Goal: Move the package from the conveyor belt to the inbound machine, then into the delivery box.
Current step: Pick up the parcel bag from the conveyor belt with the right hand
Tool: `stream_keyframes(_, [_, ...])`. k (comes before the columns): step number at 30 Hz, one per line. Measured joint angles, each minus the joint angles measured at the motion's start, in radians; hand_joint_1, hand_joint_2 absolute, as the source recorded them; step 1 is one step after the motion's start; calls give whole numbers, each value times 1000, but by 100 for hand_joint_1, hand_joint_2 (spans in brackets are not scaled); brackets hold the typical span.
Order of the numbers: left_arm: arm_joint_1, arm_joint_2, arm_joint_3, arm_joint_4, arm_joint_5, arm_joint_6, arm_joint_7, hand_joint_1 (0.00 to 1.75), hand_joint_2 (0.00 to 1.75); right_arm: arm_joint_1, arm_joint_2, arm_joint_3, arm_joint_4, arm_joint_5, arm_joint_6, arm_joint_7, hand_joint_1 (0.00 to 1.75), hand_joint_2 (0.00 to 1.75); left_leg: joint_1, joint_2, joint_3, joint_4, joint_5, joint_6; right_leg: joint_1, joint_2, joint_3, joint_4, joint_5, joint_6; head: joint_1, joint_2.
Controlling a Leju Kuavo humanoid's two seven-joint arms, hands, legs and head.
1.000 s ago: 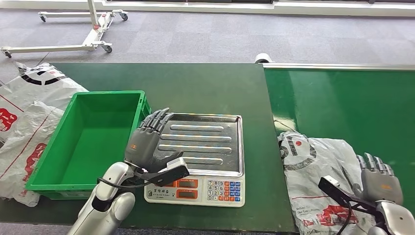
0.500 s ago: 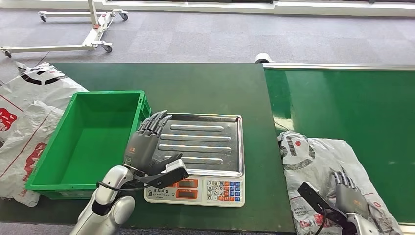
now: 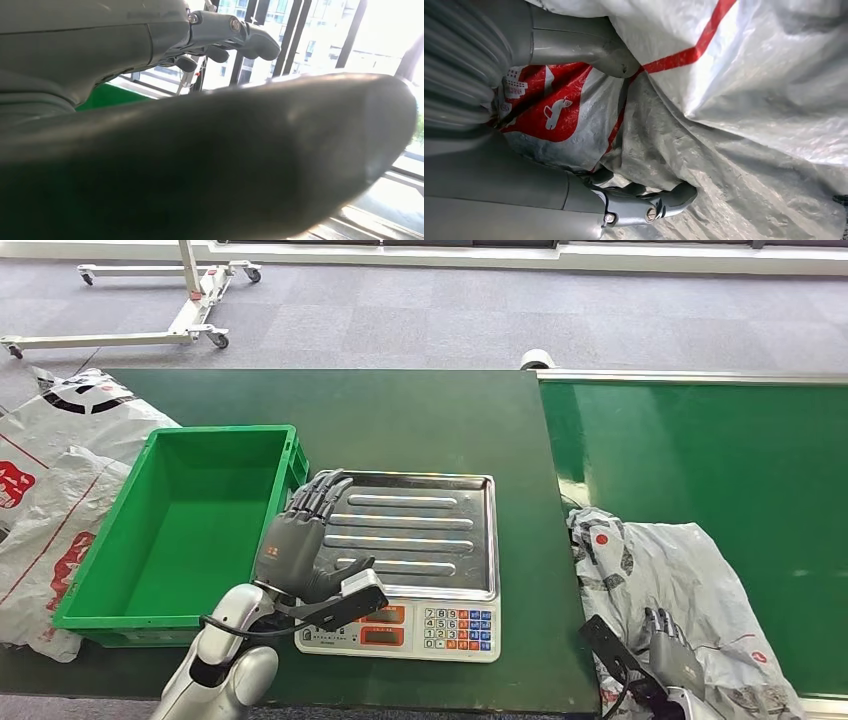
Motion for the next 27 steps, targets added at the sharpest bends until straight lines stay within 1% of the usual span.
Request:
stream_keyframes(2, [1, -2, 0, 0, 0, 0, 0, 0, 0, -2, 6, -2, 2, 9, 0, 2, 147, 175, 0, 0, 0, 0, 0, 0, 0, 0, 0, 0, 0, 0, 0, 0])
stream_keyframes(3, [1, -3, 0, 0, 0, -1, 0, 0, 0, -2, 9, -2, 2, 20, -2, 6, 175, 175, 0, 0, 0, 0, 0, 0, 0, 0, 0, 0, 0, 0, 0, 0])
stream_keyframes(8, [4, -9, 0, -10, -6, -8, 0, 0, 0, 8, 22, -4, -32, 128, -44, 29, 175, 175, 0, 0, 0, 0, 0, 0, 0, -1, 1, 0, 0, 0, 0, 0])
stream_keyframes(12, [20, -10, 0, -31, -17, -10, 3, 0, 0, 18, 27, -10, -118, 210, -90, 29, 175, 175, 0, 0, -1, 0, 0, 0, -1, 0, 0, 0, 0, 0, 0, 0])
stream_keyframes(14, [27, -11, 0, -39, -22, -10, -1, 0, 0, 6, 22, -12, -169, 231, -100, 28, 175, 175, 0, 0, -2, 0, 0, 0, -1, 0, -1, 0, 0, 0, 0, 0])
stream_keyframes(18, [30, -11, 0, -45, -21, -11, -20, 0, 0, -79, -17, -11, -223, 232, -100, 16, 175, 175, 0, 0, -2, 0, 1, 1, -2, 0, -1, 0, 2, 1, 0, 0])
stream_keyframes(21, [28, -12, 0, -45, -11, -11, -36, 0, 0, -178, -56, 7, -225, 216, -96, -4, 175, 175, -1, 1, -3, 1, 2, 3, -2, 1, -2, 0, 3, 2, 0, 0])
stream_keyframes(24, [23, -12, 0, -43, -2, -11, -50, 0, 0, -278, -85, 49, -223, 202, -88, -18, 175, 175, -1, 1, -3, 1, 3, 3, -2, 1, -2, 0, 4, 2, 0, 0])
stream_keyframes(25, [19, -13, 0, -41, 1, -10, -55, 0, 0, -309, -92, 66, -221, 198, -86, -21, 145, 175, -1, 1, -3, 1, 4, 3, -2, 1, -2, 0, 4, 2, 0, 0])
stream_keyframes(27, [12, -13, -1, -36, 8, -10, -62, 0, 0, -362, -104, 104, -214, 190, -78, -20, 59, 175, -1, 1, -3, 1, 4, 3, -2, 0, -2, 0, 5, 2, 0, 0])
